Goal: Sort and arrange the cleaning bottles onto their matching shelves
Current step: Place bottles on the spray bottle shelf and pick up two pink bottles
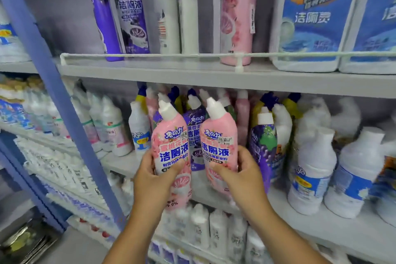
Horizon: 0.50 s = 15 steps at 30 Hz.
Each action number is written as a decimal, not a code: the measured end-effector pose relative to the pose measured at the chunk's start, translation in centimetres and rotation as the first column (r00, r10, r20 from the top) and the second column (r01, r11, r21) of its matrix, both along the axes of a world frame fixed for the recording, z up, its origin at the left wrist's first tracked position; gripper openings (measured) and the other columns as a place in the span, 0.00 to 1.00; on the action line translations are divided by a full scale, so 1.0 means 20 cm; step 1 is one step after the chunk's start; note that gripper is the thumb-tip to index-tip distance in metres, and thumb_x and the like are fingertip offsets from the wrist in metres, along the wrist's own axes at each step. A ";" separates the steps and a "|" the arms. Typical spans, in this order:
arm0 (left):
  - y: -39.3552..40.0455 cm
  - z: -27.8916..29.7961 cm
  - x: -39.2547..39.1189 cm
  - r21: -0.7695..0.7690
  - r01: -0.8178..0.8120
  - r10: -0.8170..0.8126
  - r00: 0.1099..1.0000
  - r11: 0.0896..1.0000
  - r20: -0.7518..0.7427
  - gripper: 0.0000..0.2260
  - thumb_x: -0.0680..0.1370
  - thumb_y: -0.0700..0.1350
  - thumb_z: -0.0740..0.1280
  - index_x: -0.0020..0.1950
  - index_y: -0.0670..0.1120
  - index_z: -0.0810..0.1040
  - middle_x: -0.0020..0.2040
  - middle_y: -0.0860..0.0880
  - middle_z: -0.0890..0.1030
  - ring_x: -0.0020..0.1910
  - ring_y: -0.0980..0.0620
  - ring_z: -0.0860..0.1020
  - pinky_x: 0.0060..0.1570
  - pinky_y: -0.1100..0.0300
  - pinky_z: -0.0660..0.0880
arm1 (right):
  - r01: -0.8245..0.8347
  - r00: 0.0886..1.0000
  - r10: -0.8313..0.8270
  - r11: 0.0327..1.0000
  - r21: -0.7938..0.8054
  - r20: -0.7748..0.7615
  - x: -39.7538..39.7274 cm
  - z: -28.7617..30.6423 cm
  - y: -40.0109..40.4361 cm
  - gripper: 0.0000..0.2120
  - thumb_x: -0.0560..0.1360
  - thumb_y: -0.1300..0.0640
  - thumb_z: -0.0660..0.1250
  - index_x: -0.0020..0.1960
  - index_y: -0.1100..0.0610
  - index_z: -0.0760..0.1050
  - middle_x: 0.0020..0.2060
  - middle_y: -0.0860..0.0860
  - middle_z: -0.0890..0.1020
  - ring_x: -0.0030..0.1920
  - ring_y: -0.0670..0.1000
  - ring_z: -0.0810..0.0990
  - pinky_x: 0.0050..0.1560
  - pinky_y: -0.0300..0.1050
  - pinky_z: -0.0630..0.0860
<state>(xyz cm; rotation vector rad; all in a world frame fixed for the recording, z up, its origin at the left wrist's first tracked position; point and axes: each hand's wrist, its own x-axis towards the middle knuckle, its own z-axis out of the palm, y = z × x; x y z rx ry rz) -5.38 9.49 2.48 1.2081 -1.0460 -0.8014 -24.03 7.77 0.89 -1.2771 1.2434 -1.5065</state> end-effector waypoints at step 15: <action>-0.64 -0.28 0.27 -0.065 0.162 -0.147 0.970 0.985 0.191 0.27 0.73 0.44 0.78 0.70 0.51 0.74 0.60 0.52 0.80 0.57 0.56 0.79 0.61 0.50 0.77 | 0.389 0.879 -0.345 0.918 0.077 -0.328 0.24 -0.14 -0.27 0.24 0.66 0.41 0.75 0.62 0.38 0.77 0.57 0.48 0.82 0.56 0.45 0.83 0.60 0.52 0.80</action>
